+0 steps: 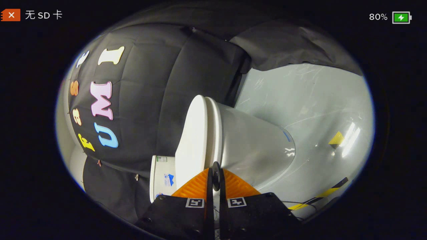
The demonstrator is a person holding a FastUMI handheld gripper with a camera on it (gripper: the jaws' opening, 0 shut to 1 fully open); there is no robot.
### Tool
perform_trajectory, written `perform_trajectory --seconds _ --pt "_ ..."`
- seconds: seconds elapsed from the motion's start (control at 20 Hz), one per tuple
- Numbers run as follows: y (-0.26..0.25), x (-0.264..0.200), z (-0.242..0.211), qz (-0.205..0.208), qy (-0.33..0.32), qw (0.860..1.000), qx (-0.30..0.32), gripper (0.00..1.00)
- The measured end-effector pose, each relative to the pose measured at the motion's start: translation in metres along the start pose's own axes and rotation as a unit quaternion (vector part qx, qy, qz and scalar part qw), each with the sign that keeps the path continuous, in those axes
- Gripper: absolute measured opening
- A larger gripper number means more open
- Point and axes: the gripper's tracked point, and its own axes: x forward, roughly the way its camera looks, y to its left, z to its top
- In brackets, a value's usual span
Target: Open the toilet lid.
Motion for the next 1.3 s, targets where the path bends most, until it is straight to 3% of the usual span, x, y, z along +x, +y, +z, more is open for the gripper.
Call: perform_trajectory --seconds 0.4,0.95,1.3 --pt "0.05 -0.022 0.006 -0.027 -0.021 0.997 -0.074 0.07" --pt "0.178 -0.056 -0.007 -0.03 -0.062 0.979 -0.19 0.06" --pt "0.265 -0.065 -0.039 -0.057 -0.097 0.953 -0.281 0.07"
